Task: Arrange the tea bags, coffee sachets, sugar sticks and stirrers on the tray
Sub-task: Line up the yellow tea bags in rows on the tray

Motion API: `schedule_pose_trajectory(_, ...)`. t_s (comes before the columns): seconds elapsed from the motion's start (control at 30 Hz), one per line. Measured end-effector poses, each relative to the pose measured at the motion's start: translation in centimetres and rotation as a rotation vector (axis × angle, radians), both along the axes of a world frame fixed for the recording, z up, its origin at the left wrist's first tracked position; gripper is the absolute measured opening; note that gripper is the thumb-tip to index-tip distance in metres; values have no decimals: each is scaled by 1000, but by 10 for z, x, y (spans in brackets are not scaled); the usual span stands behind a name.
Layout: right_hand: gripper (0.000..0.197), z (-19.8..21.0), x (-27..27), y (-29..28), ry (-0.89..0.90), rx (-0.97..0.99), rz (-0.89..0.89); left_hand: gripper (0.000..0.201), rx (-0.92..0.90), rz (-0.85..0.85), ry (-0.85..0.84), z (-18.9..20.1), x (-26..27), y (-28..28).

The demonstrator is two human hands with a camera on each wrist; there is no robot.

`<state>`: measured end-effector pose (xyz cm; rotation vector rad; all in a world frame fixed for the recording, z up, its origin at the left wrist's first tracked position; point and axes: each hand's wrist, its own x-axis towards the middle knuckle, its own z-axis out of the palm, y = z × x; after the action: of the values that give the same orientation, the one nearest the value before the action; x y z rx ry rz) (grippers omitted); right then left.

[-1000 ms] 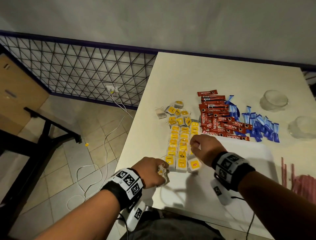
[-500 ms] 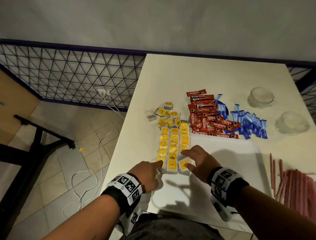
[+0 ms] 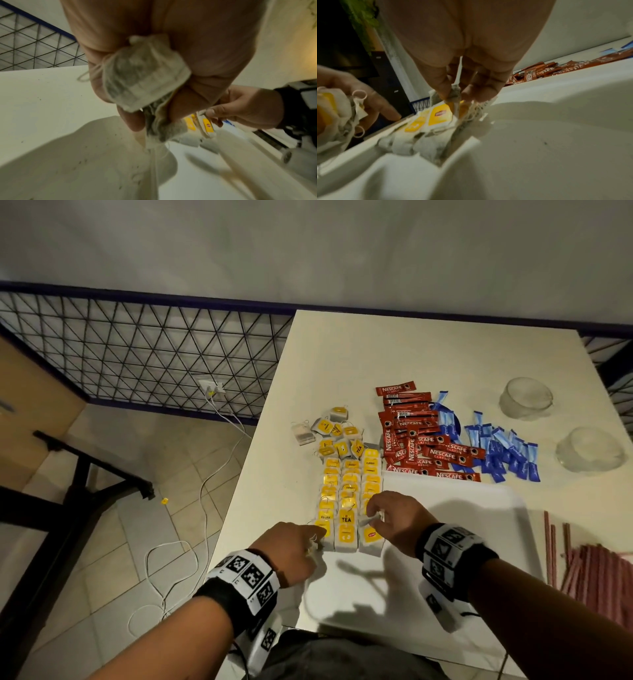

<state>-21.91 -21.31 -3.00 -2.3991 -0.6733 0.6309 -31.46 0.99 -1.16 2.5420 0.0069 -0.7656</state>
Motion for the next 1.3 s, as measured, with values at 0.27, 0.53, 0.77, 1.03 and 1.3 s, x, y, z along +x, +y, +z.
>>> schedule_pose_trajectory(0.27,25,37,6,11,639,588,-503,47,-567,299,46,45,12,13)
schedule_pose_trajectory(0.53,20,60,-5,42,807,856,-604,59,-789,412,4,68,25,1)
schedule_pose_trajectory(0.77,17,54,-26,63,755,928,-663,43,-1042,661,43,72,24,10)
schedule_pose_trajectory(1.03,14,62,-31,55,524,791,-490,14,-936,710,22,84,28,-5)
schedule_pose_trajectory(1.3,15,42,-13,6,315,489,-359,20,-838,811,-22,76,26,-31)
